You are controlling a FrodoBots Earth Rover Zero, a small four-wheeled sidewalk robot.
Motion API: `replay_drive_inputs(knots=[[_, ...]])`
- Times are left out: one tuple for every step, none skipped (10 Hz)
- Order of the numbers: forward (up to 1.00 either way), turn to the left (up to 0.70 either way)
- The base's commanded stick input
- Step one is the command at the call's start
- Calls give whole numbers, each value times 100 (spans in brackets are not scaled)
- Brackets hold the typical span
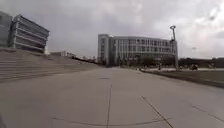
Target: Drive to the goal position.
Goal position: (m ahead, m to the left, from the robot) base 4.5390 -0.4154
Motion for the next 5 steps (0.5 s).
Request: replay_drive_inputs(knots=[[70,-14],[70,-7],[70,-1],[70,0],[70,0]])
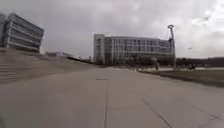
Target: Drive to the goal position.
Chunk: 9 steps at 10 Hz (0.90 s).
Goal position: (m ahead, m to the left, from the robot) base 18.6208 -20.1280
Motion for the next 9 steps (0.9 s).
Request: replay_drive_inputs(knots=[[70,0],[70,0],[70,0],[70,0],[70,0],[70,0],[70,0],[70,0],[70,0]])
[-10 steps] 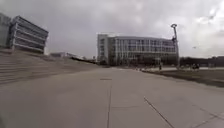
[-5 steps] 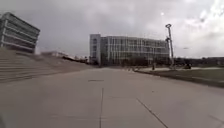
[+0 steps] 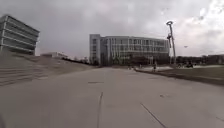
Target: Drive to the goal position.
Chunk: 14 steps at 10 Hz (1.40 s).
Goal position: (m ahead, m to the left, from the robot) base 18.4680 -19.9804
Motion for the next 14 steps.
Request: replay_drive_inputs(knots=[[70,0],[70,0],[70,0],[70,0],[70,0],[70,0],[70,0],[70,0],[70,0],[70,0],[70,0],[70,0],[70,0],[70,0]])
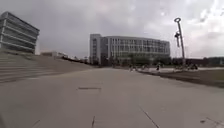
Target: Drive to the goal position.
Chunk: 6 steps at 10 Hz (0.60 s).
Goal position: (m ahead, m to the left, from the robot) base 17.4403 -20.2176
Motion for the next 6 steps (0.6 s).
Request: replay_drive_inputs(knots=[[70,0],[70,0],[70,0],[70,0],[70,0],[70,0]])
